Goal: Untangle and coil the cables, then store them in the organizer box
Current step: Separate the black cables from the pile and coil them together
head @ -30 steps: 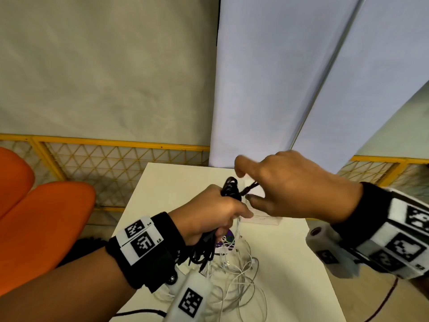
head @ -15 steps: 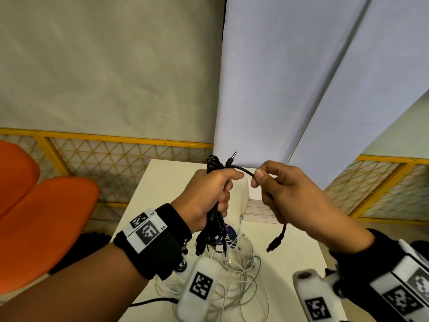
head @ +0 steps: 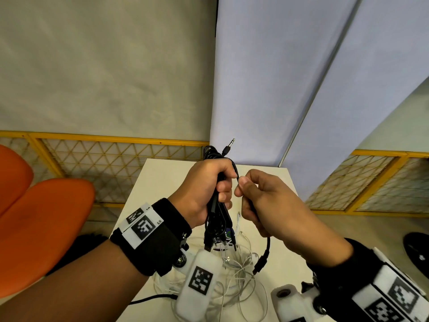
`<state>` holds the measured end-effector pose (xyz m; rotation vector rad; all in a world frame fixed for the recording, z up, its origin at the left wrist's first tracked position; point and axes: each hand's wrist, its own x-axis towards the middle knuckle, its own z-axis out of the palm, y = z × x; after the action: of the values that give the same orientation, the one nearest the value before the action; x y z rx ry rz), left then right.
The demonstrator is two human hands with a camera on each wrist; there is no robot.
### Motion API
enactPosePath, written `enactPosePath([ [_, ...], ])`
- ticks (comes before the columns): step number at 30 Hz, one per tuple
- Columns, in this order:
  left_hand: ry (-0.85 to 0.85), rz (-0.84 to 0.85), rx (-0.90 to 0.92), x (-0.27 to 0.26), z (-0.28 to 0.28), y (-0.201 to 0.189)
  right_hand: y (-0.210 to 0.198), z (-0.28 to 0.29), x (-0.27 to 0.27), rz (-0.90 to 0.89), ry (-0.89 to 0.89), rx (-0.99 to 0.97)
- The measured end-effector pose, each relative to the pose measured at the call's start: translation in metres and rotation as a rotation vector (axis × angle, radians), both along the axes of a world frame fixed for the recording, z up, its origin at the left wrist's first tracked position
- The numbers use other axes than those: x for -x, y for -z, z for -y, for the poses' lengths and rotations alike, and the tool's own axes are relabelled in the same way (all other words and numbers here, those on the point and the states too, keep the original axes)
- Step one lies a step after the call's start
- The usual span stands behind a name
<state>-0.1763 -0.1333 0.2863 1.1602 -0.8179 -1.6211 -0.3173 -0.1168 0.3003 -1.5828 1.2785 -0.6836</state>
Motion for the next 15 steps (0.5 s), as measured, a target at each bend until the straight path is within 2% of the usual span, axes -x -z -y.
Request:
enactPosePath([
  [5, 0.017, 0.017, 0.08, 0.003, -0.002, -0.006, 0.003, -0.004, -0.004, 0.053, 0.019, -0.049],
  [10, -0.057, 0.044, 0.132, 0.008, 0.001, -0.005, 0.01, -0.004, -0.007, 0.063, 0.026, -0.023],
  [12, -0.11, 0.064, 0.157, 0.01, 0.003, -0.004, 0.015, -0.004, -0.008, 0.07, 0.041, 0.059],
  [15, -0.193, 0.081, 0.187, 0.012, 0.004, -0.004, 0.022, -0.004, -0.009, -0.029, 0.055, 0.288],
])
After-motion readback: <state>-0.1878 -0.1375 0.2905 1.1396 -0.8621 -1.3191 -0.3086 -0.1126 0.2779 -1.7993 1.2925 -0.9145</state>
